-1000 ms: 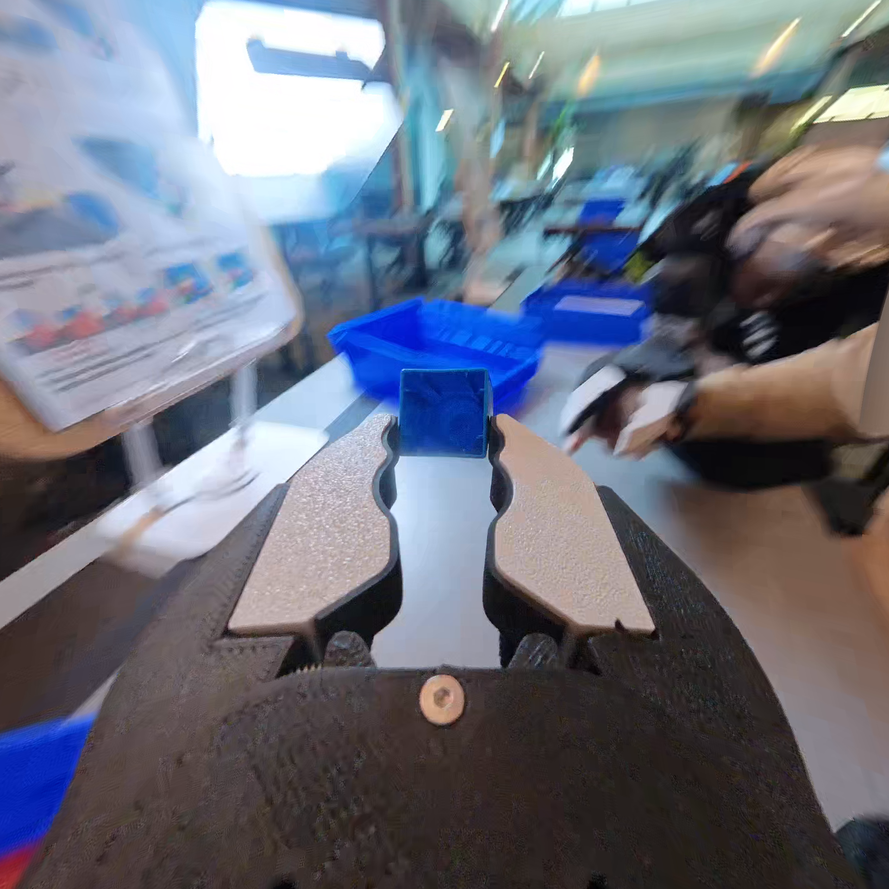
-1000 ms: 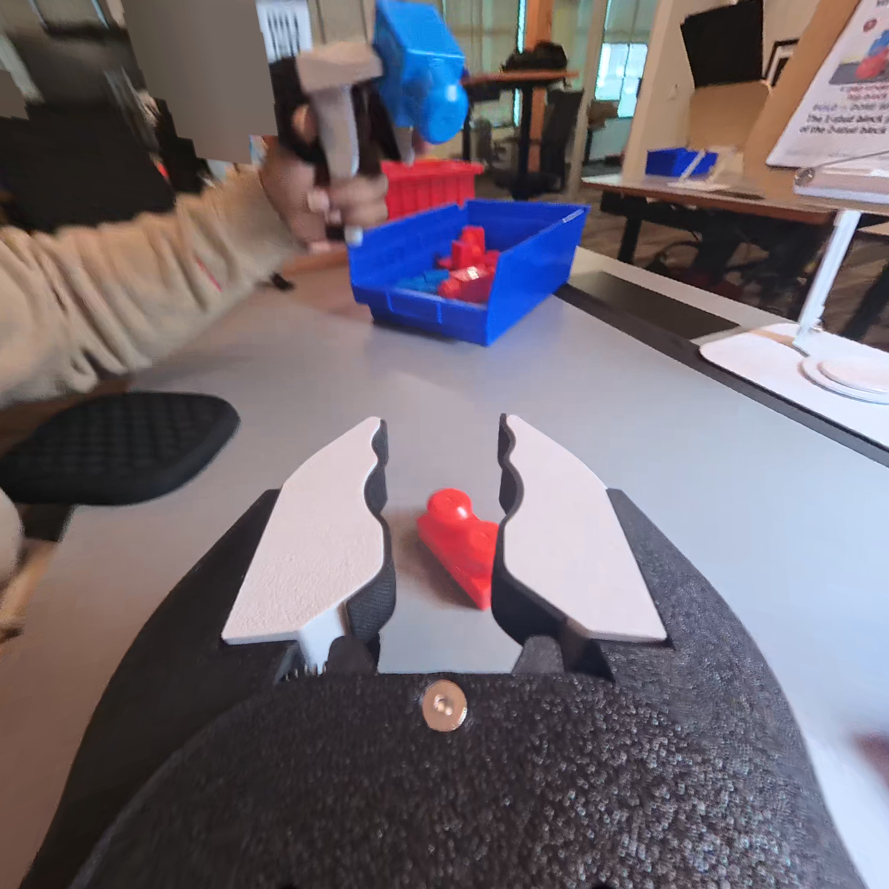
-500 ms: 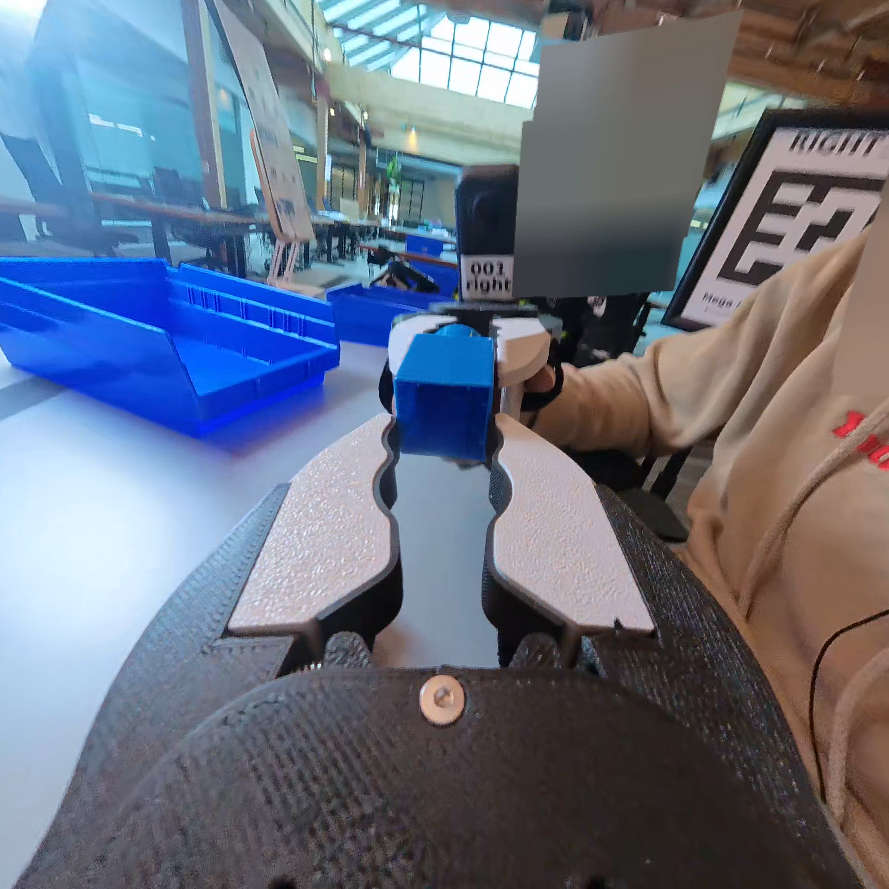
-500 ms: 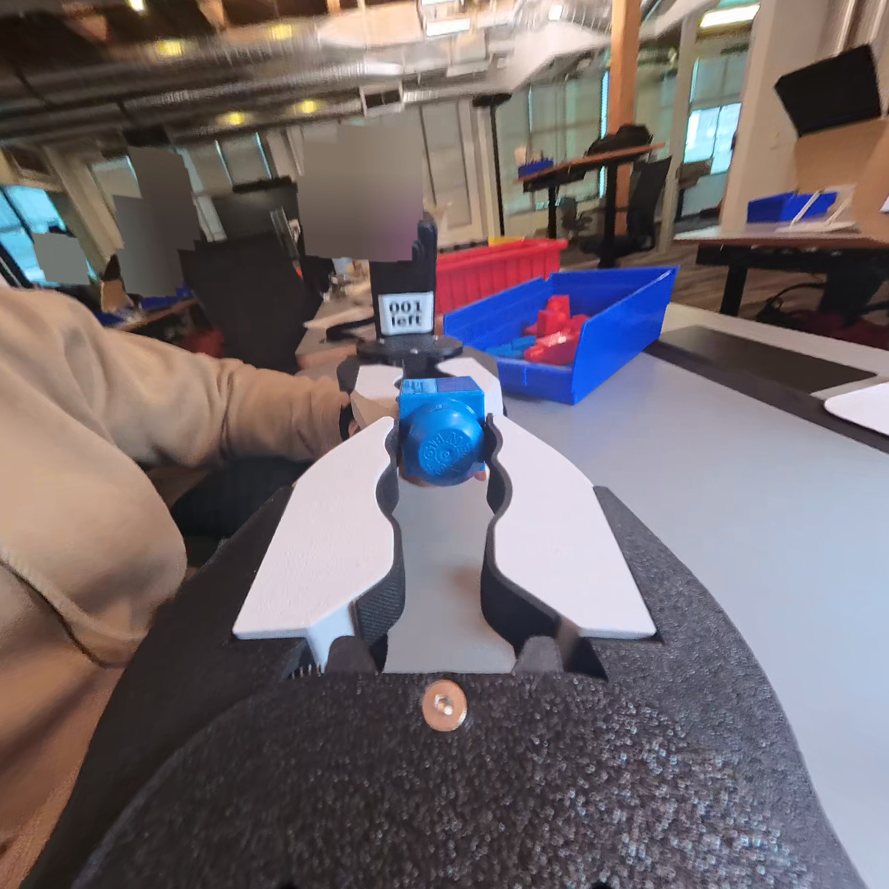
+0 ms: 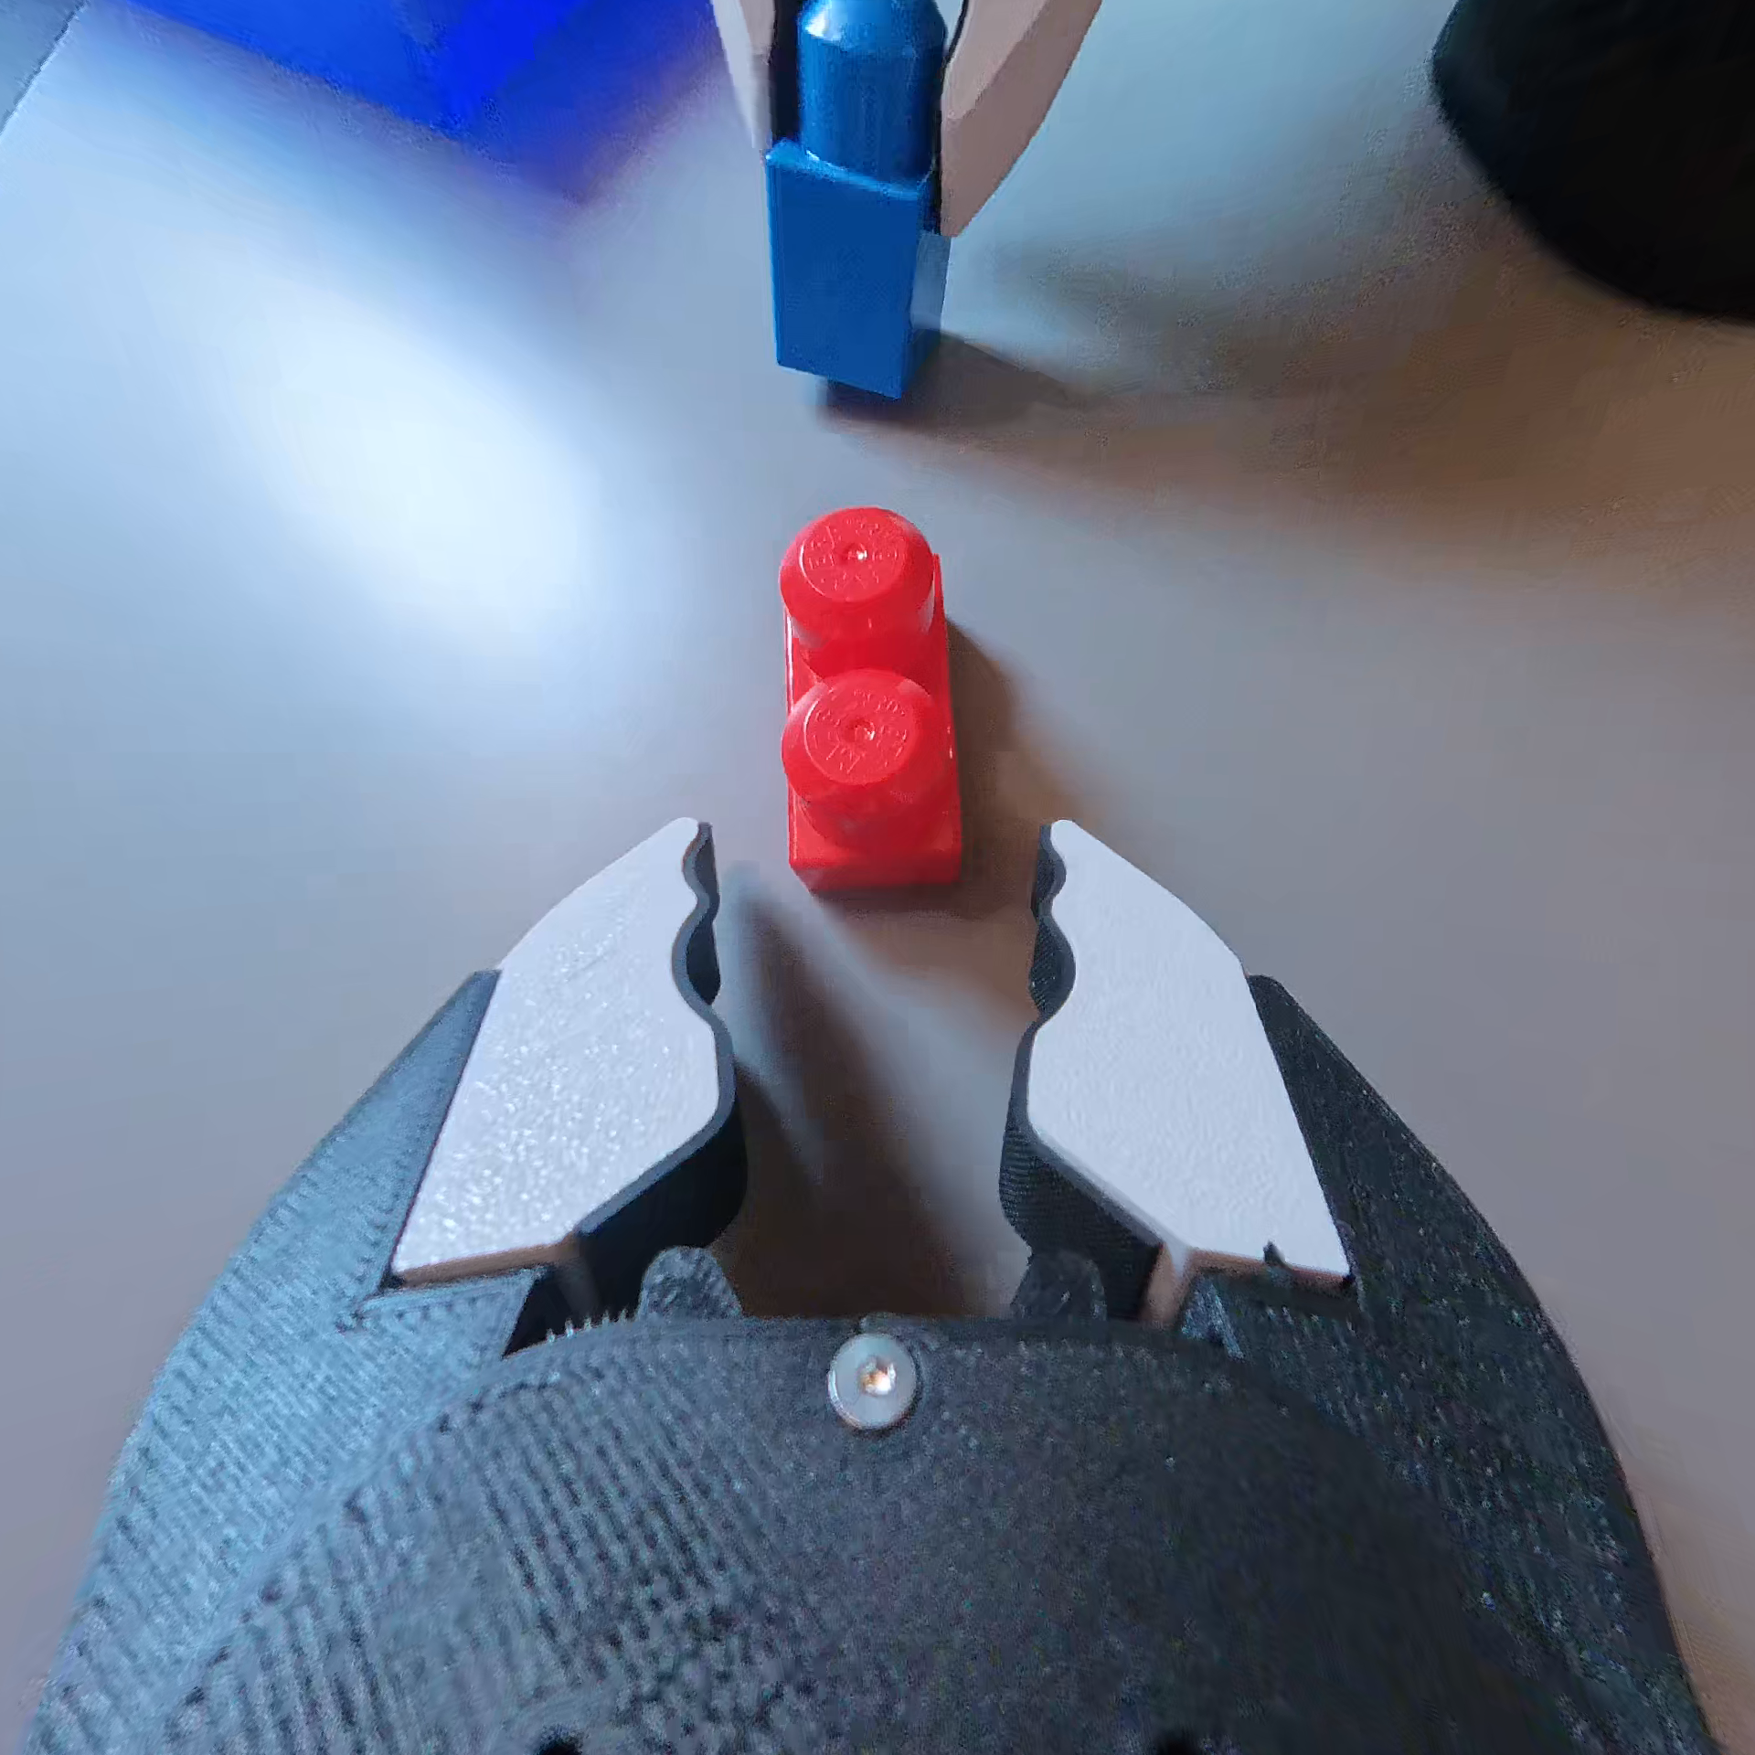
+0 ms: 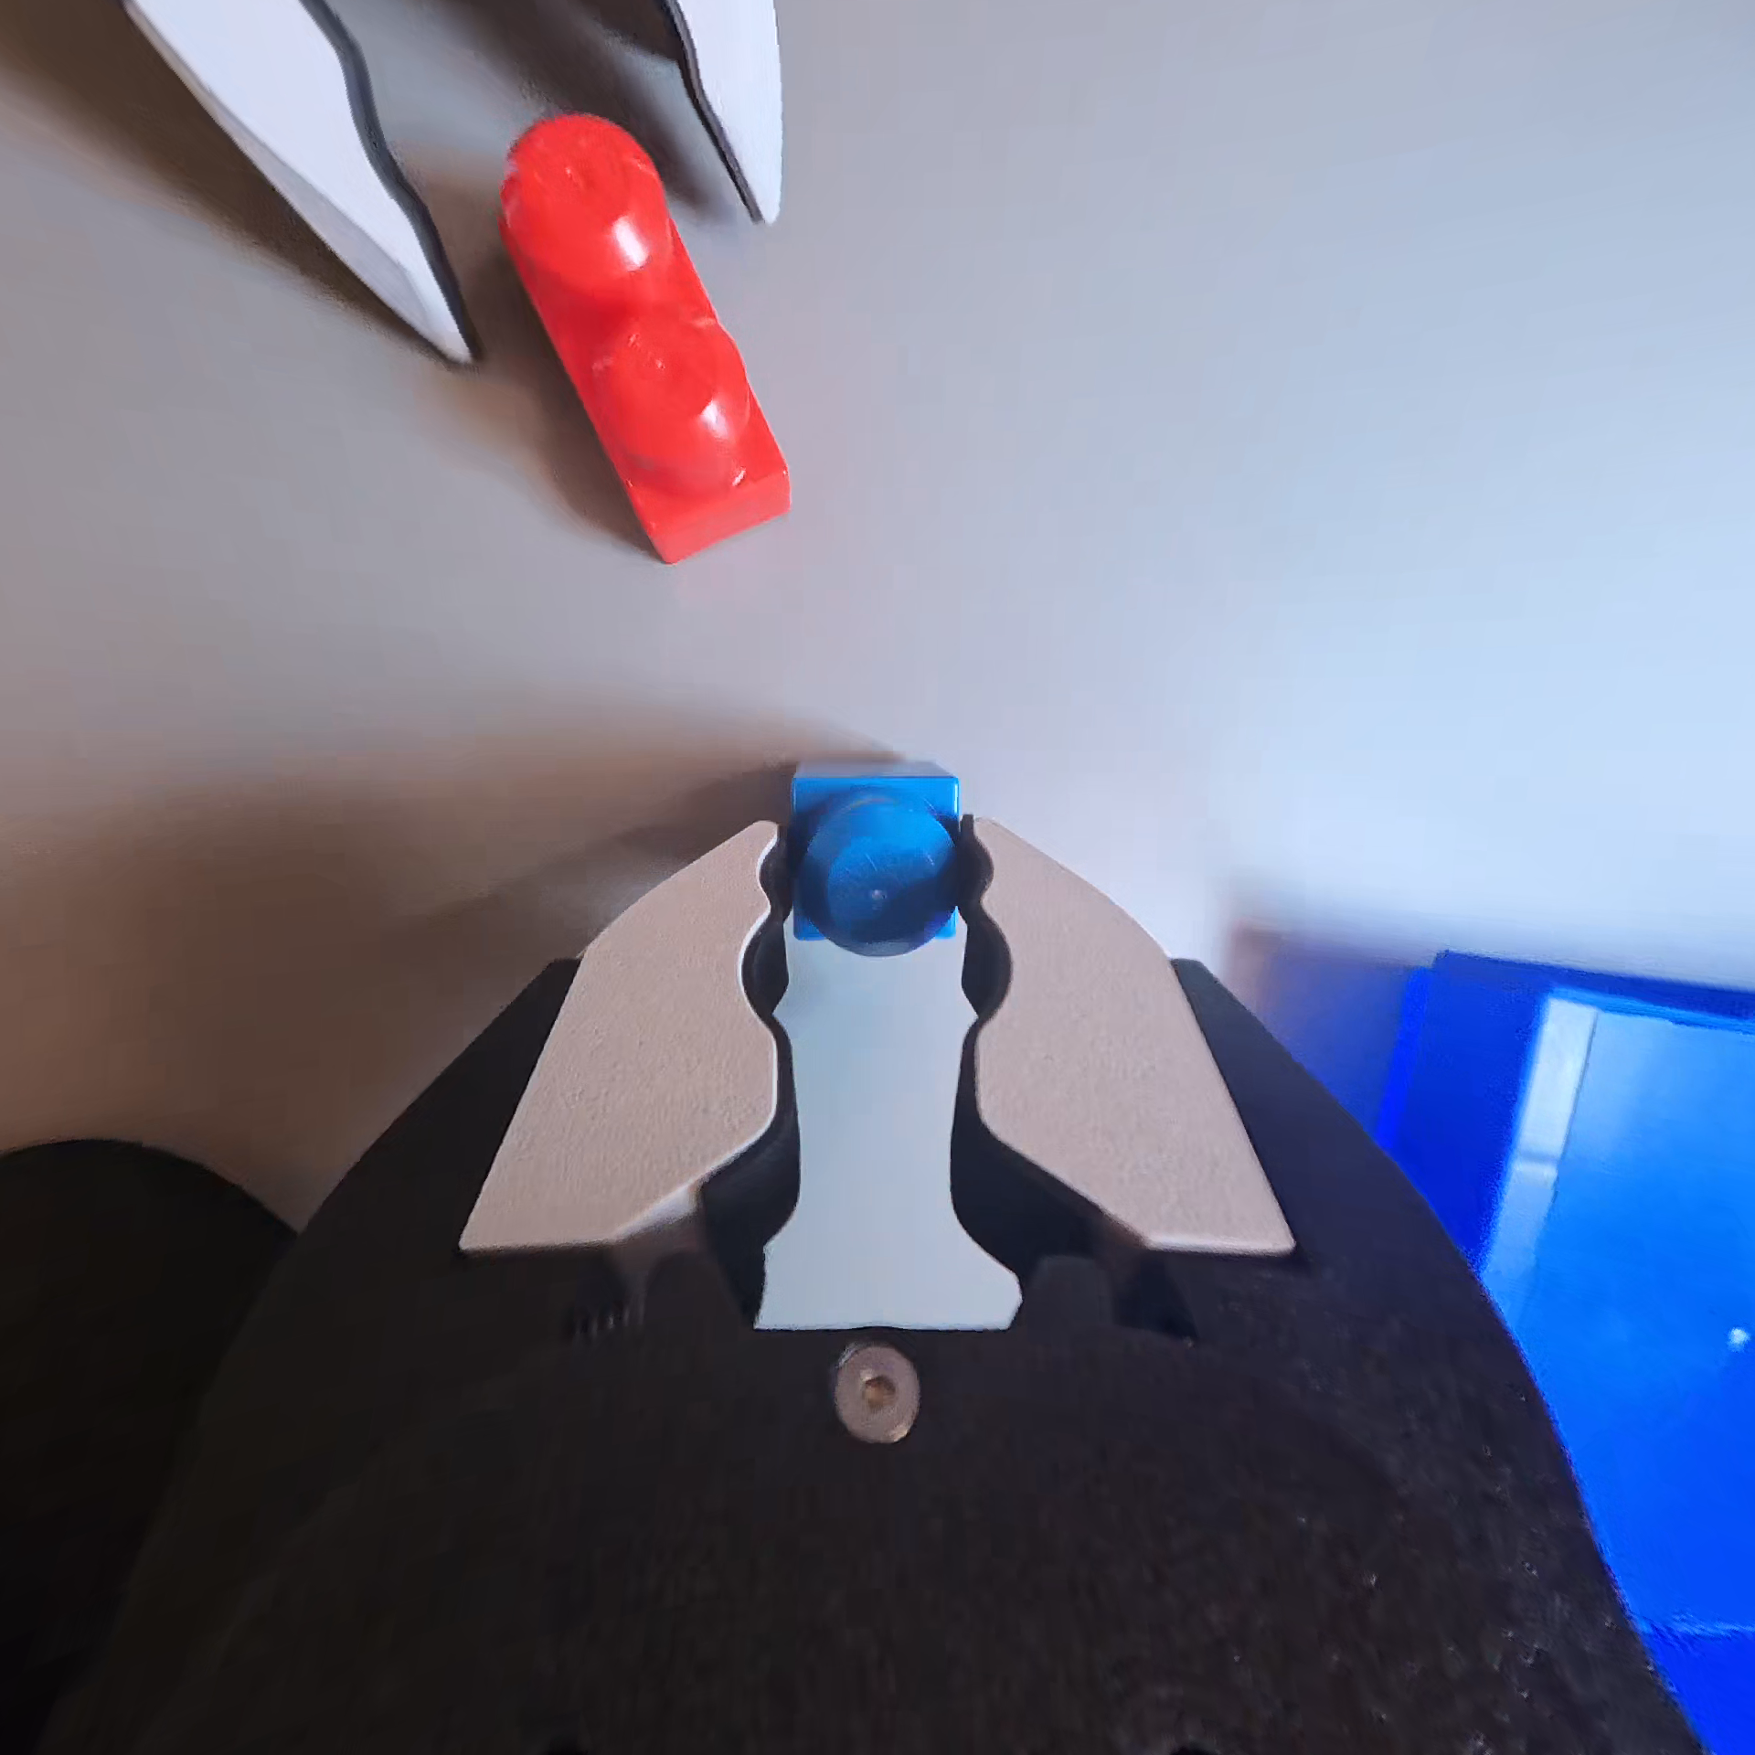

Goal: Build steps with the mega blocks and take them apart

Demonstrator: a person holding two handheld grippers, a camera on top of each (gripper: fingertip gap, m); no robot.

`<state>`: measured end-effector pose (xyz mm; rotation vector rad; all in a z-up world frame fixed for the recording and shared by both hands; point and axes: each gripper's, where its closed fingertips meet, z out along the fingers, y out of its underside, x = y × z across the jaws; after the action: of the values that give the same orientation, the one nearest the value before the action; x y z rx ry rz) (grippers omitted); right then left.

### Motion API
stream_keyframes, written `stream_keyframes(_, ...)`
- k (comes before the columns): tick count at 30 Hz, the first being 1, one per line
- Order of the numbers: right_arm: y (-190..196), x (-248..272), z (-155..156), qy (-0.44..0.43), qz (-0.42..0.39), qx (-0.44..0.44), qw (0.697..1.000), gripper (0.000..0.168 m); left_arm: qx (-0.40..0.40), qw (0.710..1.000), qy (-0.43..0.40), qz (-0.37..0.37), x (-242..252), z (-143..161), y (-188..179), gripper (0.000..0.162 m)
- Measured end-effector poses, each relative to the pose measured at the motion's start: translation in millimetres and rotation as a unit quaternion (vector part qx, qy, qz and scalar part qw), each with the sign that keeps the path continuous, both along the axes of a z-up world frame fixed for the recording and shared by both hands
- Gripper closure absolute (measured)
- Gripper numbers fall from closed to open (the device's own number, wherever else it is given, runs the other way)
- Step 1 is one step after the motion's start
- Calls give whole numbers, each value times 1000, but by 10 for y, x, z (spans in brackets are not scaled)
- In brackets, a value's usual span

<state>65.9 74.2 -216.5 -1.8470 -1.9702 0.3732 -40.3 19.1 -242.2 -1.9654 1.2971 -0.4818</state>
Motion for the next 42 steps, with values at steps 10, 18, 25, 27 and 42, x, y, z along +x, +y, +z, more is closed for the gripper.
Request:
stream_keyframes(10,-364,-468,358,92,60,31,993,114,29,999,8,-27,72,200,-34,126)
stream_keyframes(18,-701,-763,167,117,119,16,986,132,79,993,-56,-63,193,609,-213,126)
stream_keyframes(25,-719,-838,1082,428,78,-113,893,132,61,932,-353,-56,148,1403,-213,114)
stream_keyframes(27,-781,-873,1180,460,81,-140,873,132,67,920,-383,-54,150,1500,-221,112)
stream_keyframes(42,44,-150,653,195,-56,50,978,111,60,947,-310,-52,95,1173,-148,126)
